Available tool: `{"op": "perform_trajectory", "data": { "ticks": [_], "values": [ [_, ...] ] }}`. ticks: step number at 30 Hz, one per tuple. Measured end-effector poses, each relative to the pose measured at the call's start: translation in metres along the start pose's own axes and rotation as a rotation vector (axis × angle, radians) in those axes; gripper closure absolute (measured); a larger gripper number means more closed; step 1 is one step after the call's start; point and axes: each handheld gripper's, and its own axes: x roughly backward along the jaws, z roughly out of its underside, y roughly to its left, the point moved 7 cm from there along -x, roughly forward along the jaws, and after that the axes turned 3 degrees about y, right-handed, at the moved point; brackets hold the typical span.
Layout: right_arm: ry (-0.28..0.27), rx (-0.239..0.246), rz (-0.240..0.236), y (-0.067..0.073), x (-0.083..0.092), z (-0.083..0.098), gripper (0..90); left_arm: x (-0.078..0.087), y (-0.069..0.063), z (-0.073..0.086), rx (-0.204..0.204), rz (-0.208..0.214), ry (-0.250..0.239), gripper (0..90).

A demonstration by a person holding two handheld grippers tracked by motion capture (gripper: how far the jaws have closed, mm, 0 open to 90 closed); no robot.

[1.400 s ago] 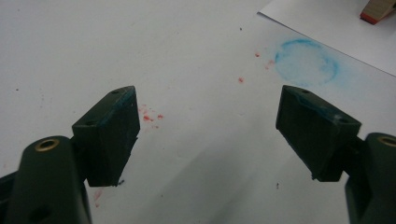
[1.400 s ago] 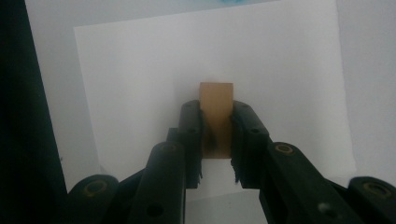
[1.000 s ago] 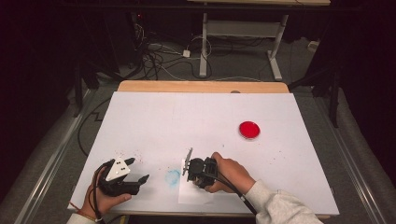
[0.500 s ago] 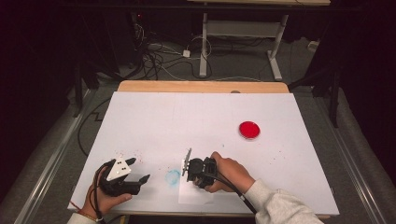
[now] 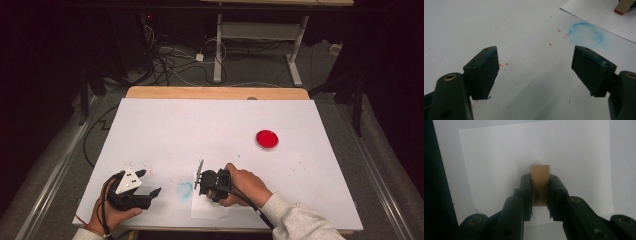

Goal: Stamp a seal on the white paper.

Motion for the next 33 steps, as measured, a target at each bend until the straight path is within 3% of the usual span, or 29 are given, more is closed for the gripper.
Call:
{"op": "perform_trajectory", "data": {
  "ticks": [8,21,33],
  "values": [
    [-0.033,-0.004,-0.006,-0.001,0.001,0.001,75.8,0.002,0.001,0.000,0.006,0.006,-0.011,21.6],
    [-0.245,-0.061,0.027,-0.005,0.035,0.007,75.7,0.002,0.001,0.002,0.006,0.003,-0.009,21.6],
    [-0.309,-0.107,0.045,-0.012,0.052,0.026,75.6,0.001,0.002,0.001,0.003,0.008,-0.013,21.6]
  ]
}}
